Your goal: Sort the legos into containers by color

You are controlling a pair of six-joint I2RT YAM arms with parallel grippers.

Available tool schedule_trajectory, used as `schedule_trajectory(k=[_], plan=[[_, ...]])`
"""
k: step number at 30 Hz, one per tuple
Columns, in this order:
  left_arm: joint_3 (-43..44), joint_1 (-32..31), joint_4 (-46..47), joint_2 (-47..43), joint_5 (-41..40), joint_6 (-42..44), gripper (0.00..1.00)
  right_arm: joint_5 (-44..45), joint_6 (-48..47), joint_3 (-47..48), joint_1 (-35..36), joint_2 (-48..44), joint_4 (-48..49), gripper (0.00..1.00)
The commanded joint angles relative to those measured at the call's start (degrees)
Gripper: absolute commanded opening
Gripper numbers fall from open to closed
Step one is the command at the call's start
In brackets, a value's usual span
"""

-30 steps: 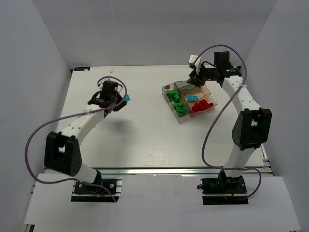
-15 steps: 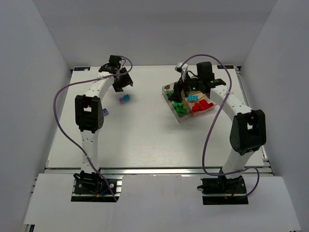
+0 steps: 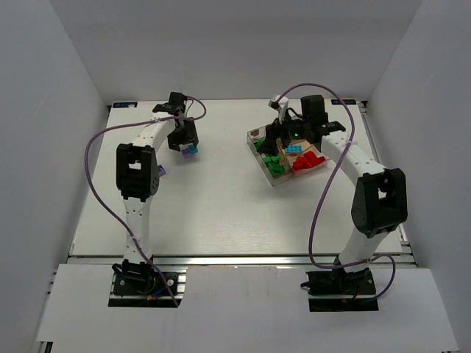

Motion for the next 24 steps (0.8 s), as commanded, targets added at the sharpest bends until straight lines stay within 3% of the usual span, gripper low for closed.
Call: schedule_trajectory(k=[1,11,24], plan=[[0.0,0.3,1.0,-2.3,1.3,5.0,0.72,-0.4,1.0,0.2,-0.1,-1.0,1.9,0.89],[1.3,-0.2,1.3,0.3,-0.3,7.1,0.77,0.8,0.2,-0.6,-0.3,-1.3,1.6,0.89],[-4.1,-0.7,0.8,-0.9,-2.1,7.1,0.77,1.1,-0.3,0.2,-0.4,0.2,2.1,0.89]])
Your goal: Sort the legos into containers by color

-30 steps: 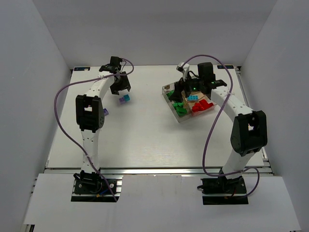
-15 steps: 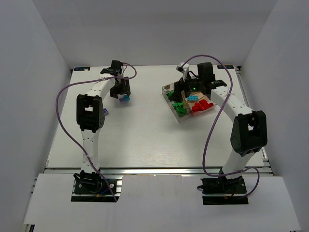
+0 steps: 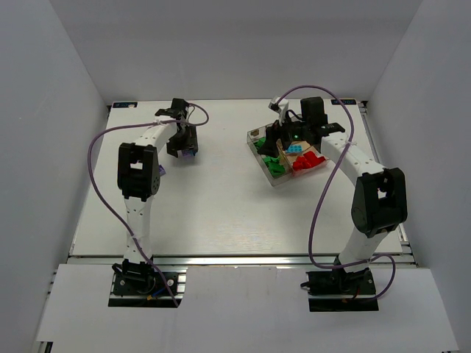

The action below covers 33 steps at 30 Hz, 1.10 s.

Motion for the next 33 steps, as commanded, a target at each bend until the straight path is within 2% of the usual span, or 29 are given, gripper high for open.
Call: schedule_trajectory(k=[1,8,14,18,19,22,24,26,28,30,31,32,33], plan=[[-0.2,-0.3,0.4,-1.2,-0.5,0.5,0.77,-0.1,-0.1,1.3,-0.3,0.4,2.0,0.89],[2.7,-0.3,-0.5,1.4,-2.0,0.5,0.75,0.4,-0.5,1.6,-0.3,0.4,1.6,0.89],[4.4,0.3,-1.2,3.3,-3.4,-1.3,0.67,1.0,-0.7,1.3,-0.3,0.2,1.4,0.89],[4.3,0.3,-1.3,3.2,-2.9,-2.3,0.46,1.3,-0.8,1.3,-0.4,0.4,1.3,0.89],[3.6,0.3,-1.1,3.1,-2.8,-2.4,0.36,1.3,-1.0,1.4,-0.4,0.3,1.3,0.89],[0.8,0.3,-0.2,1.1,-1.8,-3.7,0.21,1.3,-0.9,1.6,-0.4,0.5,1.2,0.89],[-0.1,0.3,0.2,-0.4,-0.9,-4.4,0.16,1.4,-1.1,1.6,-0.4,0.5,1.1,0.89],[-0.8,-0.2,1.1,-3.5,1.2,-4.9,0.11,1.6,-1.6,1.8,-0.4,0.5,0.7,0.89],[-1.1,-0.7,4.0,-6.4,3.9,-4.5,0.11,2.1,-2.0,1.8,-0.4,0.2,0.8,0.89],[-3.1,-1.3,7.3,-11.6,12.2,-4.2,0.1,1.6,-2.5,1.4,-0.7,-0.3,1.4,0.89],[-4.4,-2.2,12.4,-13.4,14.8,-4.3,0.1,1.4,-1.3,0.7,-1.1,-1.3,2.5,0.89],[-5.6,-2.8,15.3,-16.7,18.9,-4.6,0.1,1.2,0.7,-0.8,-1.6,-1.9,8.1,0.89],[-7.8,-3.4,17.9,-17.8,21.1,-5.0,0.1,0.9,5.2,-3.1,-2.4,-2.5,10.6,0.89]])
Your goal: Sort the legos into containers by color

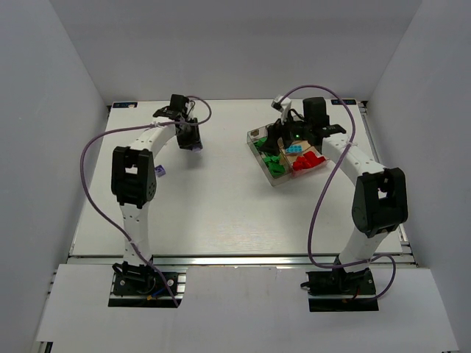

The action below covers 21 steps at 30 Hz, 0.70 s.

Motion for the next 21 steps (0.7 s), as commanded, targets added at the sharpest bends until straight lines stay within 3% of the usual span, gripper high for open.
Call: schedule_trajectory(k=[1,2,3,4,5,12,18,21], plan=[[-2.1,-3.7,15.3,-12.5,14.2,-1.3,0.1,-1.3,6.9,-2.6,-3.1,-2.9,9.6,0.87],[-1.8,-4.4,16.8,-12.1,17.1,-2.6,0.1,-2.0,10.6,-2.4,-3.3,-2.6,10.9,0.81],[-0.2,-5.2,17.7,-11.3,18.7,-3.1,0.09,-3.4,12.5,-1.2,-5.0,-1.7,11.0,0.69],[1.4,-6.8,19.2,-10.1,20.0,-4.0,0.09,-3.8,14.4,-0.4,-5.4,-1.1,11.1,0.19],[3.2,-7.7,19.5,-8.7,20.7,-4.5,0.09,-3.7,16.0,0.3,-6.0,-0.8,11.0,0.0],[22.7,-13.5,28.3,8.9,24.5,-12.6,0.07,1.2,19.1,-1.9,-9.3,-5.2,13.8,0.0],[22.9,-16.7,45.7,13.9,19.7,-20.1,0.06,1.1,19.6,-5.0,-12.0,-7.7,14.1,0.0],[23.9,-18.0,49.1,16.4,15.4,-21.6,0.08,0.3,21.0,-6.5,-13.2,-8.2,15.1,0.0]])
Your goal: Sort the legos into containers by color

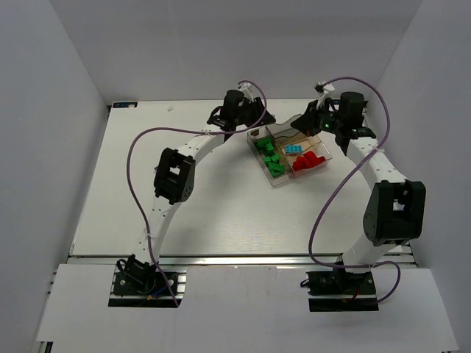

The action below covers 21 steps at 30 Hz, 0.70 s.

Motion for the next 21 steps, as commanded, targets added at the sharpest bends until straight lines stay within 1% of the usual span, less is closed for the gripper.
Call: schedule_trajectory(k=[1,5,9,13,15,17,19,21], plan=[[2.4,-1.3,9.9,-0.8,-5.0,-3.7,0.08,-1.2,2.4,-1.7,-1.6,-1.8,3.4,0.0],[4.2,-2.5,10.5,1.5,-11.3,-3.8,0.1,-2.3,4.1,-2.6,-2.3,-1.8,5.2,0.0],[4.2,-3.0,9.4,3.0,-13.1,-4.4,0.14,-3.3,5.0,-3.1,-3.1,-1.7,6.4,0.0],[4.1,-3.5,8.2,4.2,-13.1,-4.9,0.22,-3.8,5.3,-3.6,-3.5,-1.9,6.6,0.0],[4.1,-4.1,7.7,4.5,-12.1,-5.1,0.24,-4.1,5.1,-3.9,-3.4,-1.9,6.7,0.02],[4.2,-4.1,7.1,4.9,-11.7,-5.1,0.29,-4.3,5.1,-4.1,-3.6,-1.9,6.7,0.04],[4.2,-4.1,6.1,5.1,-11.4,-5.2,0.34,-4.5,5.2,-4.1,-3.6,-2.0,6.8,0.06],[4.0,-4.6,5.6,5.1,-11.0,-5.3,0.42,-4.6,5.1,-4.4,-3.7,-2.1,7.0,0.07]])
